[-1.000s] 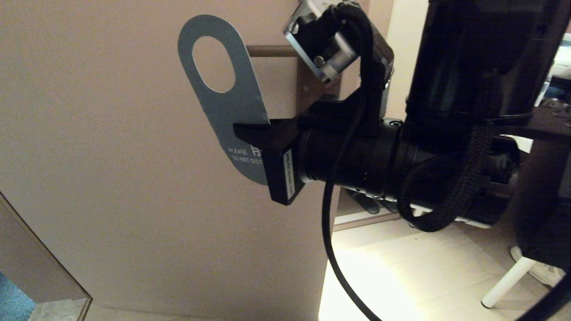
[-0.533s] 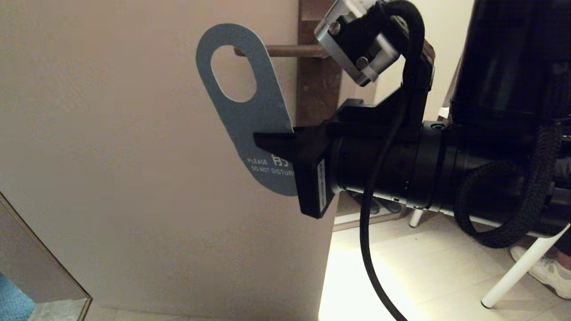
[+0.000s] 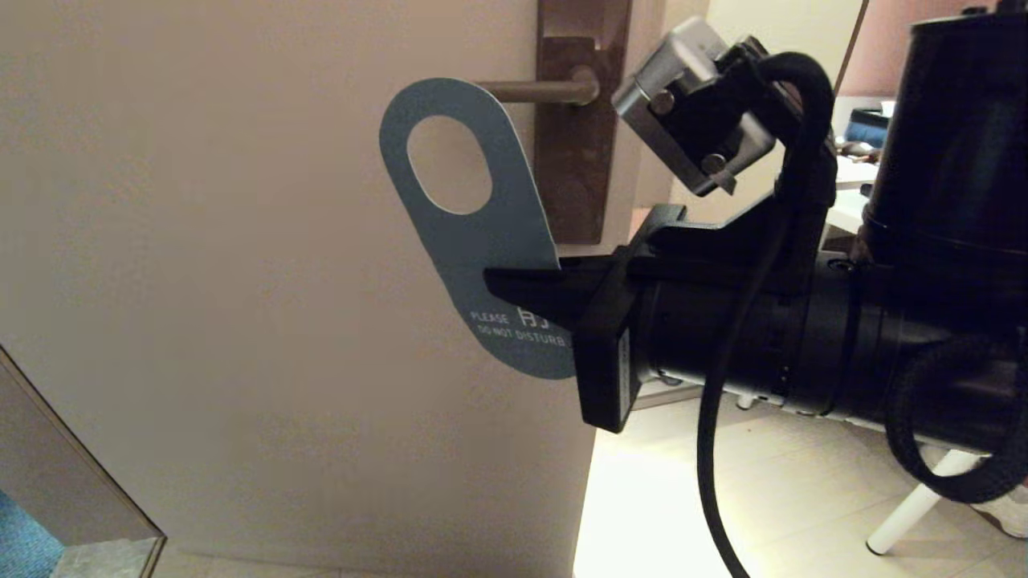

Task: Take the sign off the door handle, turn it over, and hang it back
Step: Hand it to the other hand

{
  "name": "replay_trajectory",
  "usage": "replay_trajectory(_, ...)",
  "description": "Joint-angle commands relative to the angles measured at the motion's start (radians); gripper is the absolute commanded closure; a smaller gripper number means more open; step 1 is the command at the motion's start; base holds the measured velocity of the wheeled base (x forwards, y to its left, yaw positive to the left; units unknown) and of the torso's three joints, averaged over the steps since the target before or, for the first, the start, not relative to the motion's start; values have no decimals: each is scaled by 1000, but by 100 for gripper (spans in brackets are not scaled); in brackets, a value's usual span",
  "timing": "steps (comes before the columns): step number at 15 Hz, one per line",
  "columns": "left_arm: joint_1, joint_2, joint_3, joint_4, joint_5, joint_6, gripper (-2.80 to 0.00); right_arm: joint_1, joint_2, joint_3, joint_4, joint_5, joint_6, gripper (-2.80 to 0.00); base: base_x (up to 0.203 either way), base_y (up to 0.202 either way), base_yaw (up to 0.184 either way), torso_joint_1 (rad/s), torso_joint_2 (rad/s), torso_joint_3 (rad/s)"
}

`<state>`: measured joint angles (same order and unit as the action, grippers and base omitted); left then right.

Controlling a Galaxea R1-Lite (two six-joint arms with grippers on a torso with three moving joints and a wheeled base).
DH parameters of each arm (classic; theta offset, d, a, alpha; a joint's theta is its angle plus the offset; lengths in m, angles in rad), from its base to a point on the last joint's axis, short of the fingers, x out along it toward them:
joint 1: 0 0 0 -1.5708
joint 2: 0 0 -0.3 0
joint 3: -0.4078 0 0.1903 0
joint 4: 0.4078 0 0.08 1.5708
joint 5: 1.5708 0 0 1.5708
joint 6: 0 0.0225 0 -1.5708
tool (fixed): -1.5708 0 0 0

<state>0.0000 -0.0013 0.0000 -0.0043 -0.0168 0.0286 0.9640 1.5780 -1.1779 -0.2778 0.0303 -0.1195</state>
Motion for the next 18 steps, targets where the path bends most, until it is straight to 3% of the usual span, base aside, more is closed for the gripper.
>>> replay_trajectory(1, 0, 1, 0, 0, 0, 1, 0, 1, -38, 32, -2, 0, 0, 0, 0, 0, 0, 0, 0, 0)
replay_trajectory(7, 0, 1, 0, 0, -2, 9, 0, -2, -28, 61, -6, 47, 10, 0, 0, 0, 0, 0, 0, 0)
replay_trajectory(10, -2, 1, -4, -12, -17, 82, 0, -21, -29, 70, -6, 130, 14, 0, 0, 0, 0, 0, 0, 0)
replay_trajectory(14, -4, 24, -95, -6, -136, 61, 0, -25, -52, 123, -6, 179, 49, 0, 0, 0, 0, 0, 0, 0)
replay_trajectory(18, -23, 219, -221, -30, -193, 15, 0, -25, -62, 141, -8, 181, 50, 0, 0, 0, 0, 0, 0, 0)
